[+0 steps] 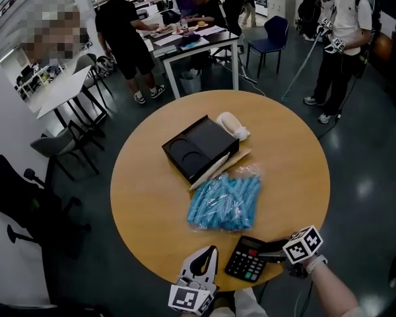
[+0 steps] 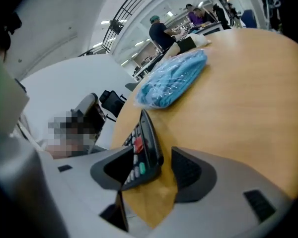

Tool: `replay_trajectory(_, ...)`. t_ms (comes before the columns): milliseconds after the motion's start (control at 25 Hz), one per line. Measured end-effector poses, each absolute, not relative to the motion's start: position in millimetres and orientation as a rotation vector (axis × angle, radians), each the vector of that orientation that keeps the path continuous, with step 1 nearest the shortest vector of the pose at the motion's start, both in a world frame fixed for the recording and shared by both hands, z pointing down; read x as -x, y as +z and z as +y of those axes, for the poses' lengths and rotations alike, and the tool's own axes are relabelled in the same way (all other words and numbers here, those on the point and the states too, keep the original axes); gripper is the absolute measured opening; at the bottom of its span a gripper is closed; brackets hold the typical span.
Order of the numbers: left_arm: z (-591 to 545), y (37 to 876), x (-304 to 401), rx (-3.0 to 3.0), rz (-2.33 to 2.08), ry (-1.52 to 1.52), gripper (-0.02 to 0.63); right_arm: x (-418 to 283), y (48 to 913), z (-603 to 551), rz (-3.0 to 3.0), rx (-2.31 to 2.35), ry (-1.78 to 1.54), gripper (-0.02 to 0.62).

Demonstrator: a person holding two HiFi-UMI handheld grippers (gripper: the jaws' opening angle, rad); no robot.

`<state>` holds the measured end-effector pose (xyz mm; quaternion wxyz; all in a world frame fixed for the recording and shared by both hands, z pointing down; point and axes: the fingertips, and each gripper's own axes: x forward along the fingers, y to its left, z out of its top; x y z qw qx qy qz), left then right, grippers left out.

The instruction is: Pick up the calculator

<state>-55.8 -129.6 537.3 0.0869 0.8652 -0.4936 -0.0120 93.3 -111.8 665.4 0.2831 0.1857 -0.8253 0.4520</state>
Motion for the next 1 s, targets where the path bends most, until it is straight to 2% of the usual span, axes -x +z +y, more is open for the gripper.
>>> replay_trajectory(160,-139,539,53,-2.507,-1.467,-0.052,0.008,-87,667,-122,-2.205,-0.417,1.368,0.228)
replay_trajectory(240,-144,541,55,-2.496,-1.472,-0.052,0.008,-85,669,-123,-2.201,-0.379,1.385,0.104)
replay_trajectory(280,-146,542,56,-2.494,-1.477,-0.049,0.008,-84,669,-121,-2.201,-0.355,1.398,0.089)
replay_trajectory(560,-148,543,62,-2.465,-1.505,-0.026,0.008,-79,659,-104,-2.238,-0.278,1.447,0.061)
replay_trajectory(1000,-130,518,73,-2.487,-1.538,-0.046,0.008,-90,595,-98,-2.474,-0.513,1.671,0.058)
